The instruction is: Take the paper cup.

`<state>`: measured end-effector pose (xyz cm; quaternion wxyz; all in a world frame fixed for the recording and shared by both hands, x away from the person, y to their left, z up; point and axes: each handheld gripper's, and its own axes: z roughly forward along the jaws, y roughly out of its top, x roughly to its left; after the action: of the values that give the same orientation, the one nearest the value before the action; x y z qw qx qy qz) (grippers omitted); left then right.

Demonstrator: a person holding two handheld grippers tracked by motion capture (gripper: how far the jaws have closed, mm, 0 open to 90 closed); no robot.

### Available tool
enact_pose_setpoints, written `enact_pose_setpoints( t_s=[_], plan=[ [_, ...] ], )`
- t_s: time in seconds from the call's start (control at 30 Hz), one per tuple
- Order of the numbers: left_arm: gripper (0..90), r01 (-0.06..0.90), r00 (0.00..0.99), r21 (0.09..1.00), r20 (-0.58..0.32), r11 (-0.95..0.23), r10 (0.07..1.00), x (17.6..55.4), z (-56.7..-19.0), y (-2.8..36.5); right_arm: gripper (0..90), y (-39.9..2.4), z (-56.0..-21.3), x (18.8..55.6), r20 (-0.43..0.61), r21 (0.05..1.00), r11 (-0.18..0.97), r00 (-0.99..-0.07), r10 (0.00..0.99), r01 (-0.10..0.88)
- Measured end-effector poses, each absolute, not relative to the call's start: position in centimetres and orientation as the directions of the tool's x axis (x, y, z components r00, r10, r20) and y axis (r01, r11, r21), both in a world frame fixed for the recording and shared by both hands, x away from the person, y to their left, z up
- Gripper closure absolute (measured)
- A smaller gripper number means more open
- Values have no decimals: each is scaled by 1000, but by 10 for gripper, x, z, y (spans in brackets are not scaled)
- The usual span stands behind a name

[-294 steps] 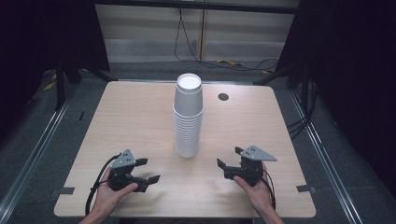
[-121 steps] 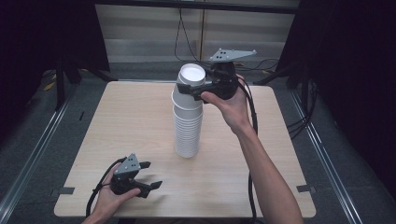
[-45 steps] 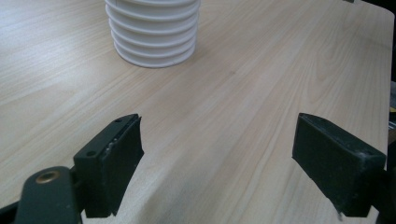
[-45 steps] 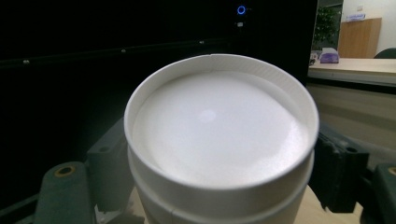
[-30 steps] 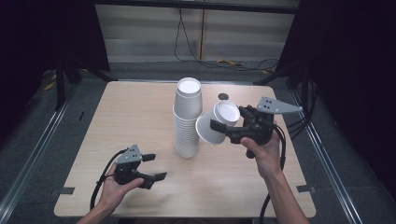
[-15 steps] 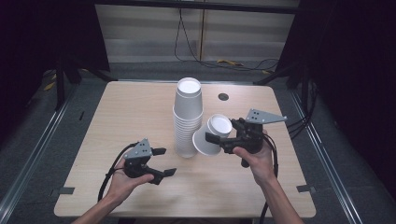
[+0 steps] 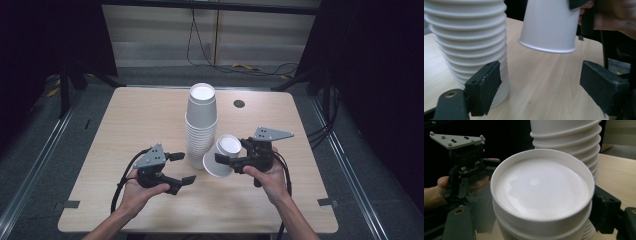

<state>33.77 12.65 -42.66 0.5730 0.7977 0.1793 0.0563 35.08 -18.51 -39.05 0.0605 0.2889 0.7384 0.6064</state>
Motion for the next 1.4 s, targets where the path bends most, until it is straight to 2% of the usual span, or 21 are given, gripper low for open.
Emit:
enact_pose_setpoints(
  t_s=[0.13, 0.5, 0.97, 1.4],
  plan=[
    [162, 239, 930, 935, -144, -261, 338, 336, -431, 124, 218, -182, -398, 349, 275, 926, 99, -832, 482, 364],
    [156, 239, 938, 935, -154, -260, 310, 335, -437, 115, 218, -166, -414, 350, 310, 910, 122, -844, 439, 397],
    [153, 256, 944, 924, -176, -285, 280, 337, -441, 109, 221, -146, -416, 345, 328, 907, 134, -870, 369, 399],
    [98, 263, 945, 921, -185, -288, 271, 336, -446, 104, 221, -131, -421, 343, 347, 904, 127, -874, 340, 408]
  ],
)
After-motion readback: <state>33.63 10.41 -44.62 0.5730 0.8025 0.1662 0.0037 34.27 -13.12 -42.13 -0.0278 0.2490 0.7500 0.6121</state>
